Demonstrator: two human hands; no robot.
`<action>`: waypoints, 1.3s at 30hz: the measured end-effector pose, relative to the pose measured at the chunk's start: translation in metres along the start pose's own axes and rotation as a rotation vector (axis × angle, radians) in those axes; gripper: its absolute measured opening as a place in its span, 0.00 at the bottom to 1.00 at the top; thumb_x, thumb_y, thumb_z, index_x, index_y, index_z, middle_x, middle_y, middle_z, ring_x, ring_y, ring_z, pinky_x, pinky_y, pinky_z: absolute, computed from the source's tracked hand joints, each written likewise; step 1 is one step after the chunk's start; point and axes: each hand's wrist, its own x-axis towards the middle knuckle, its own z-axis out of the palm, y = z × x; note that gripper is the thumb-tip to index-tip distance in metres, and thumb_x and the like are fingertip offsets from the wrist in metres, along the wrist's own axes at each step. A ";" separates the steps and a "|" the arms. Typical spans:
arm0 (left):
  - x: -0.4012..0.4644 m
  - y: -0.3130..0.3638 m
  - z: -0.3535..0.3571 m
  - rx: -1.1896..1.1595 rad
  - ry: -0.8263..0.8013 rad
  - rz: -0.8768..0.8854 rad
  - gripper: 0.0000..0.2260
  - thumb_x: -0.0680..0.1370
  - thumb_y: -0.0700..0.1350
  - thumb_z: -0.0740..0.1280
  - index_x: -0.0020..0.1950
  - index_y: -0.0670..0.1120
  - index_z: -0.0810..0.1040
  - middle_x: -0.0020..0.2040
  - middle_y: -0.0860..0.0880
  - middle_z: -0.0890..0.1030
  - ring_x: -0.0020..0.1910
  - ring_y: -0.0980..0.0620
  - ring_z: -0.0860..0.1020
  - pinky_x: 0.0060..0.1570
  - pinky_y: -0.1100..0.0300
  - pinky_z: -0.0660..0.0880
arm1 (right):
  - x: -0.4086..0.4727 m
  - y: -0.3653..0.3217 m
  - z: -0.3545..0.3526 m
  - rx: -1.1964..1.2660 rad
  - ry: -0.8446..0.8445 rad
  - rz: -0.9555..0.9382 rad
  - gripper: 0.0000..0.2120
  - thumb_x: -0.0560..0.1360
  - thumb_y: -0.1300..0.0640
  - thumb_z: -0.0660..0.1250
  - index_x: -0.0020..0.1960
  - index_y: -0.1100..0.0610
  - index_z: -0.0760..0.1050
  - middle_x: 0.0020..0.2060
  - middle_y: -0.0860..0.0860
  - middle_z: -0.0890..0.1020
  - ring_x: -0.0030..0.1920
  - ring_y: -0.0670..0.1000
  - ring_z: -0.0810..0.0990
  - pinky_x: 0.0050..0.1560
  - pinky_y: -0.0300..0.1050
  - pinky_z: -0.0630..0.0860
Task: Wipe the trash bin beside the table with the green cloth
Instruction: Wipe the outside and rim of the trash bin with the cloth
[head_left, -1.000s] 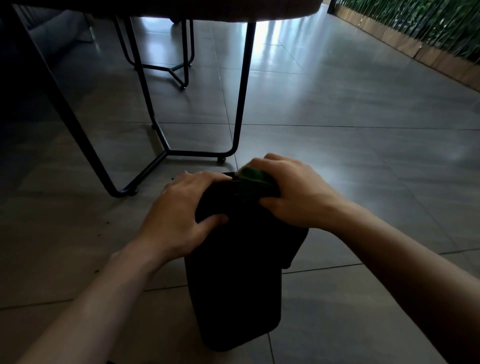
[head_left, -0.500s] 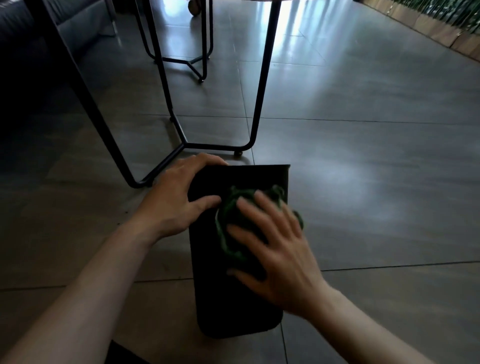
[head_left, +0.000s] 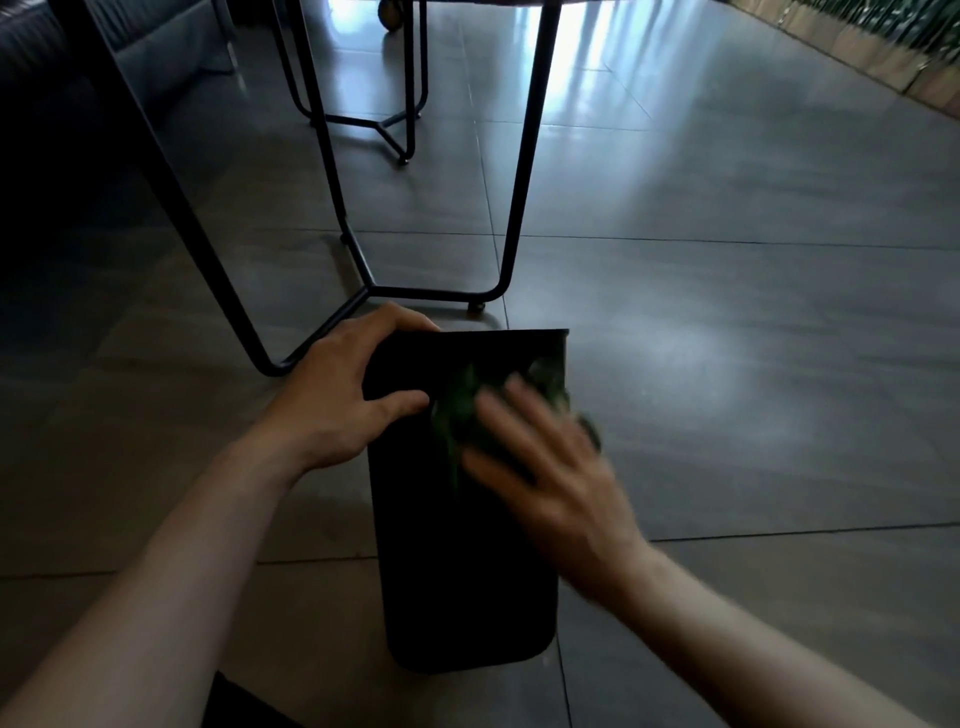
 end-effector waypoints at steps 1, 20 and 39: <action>-0.001 0.000 -0.001 -0.001 0.007 -0.009 0.24 0.72 0.43 0.77 0.60 0.64 0.73 0.55 0.65 0.76 0.59 0.58 0.75 0.55 0.66 0.69 | -0.023 -0.013 0.004 0.001 -0.084 -0.116 0.16 0.84 0.56 0.66 0.71 0.51 0.75 0.79 0.58 0.68 0.81 0.64 0.61 0.77 0.65 0.66; 0.002 -0.005 0.003 -0.043 0.007 0.022 0.23 0.72 0.44 0.77 0.61 0.61 0.74 0.59 0.57 0.78 0.62 0.56 0.76 0.59 0.60 0.72 | -0.055 -0.015 -0.008 0.064 -0.221 -0.234 0.15 0.86 0.58 0.62 0.71 0.50 0.76 0.79 0.56 0.69 0.82 0.61 0.61 0.75 0.59 0.70; 0.000 0.002 -0.001 -0.032 -0.015 0.041 0.19 0.72 0.47 0.74 0.58 0.62 0.74 0.56 0.59 0.79 0.59 0.62 0.76 0.55 0.69 0.70 | 0.044 -0.008 -0.004 0.048 0.091 0.212 0.17 0.86 0.52 0.61 0.73 0.53 0.75 0.78 0.58 0.70 0.82 0.62 0.61 0.74 0.64 0.71</action>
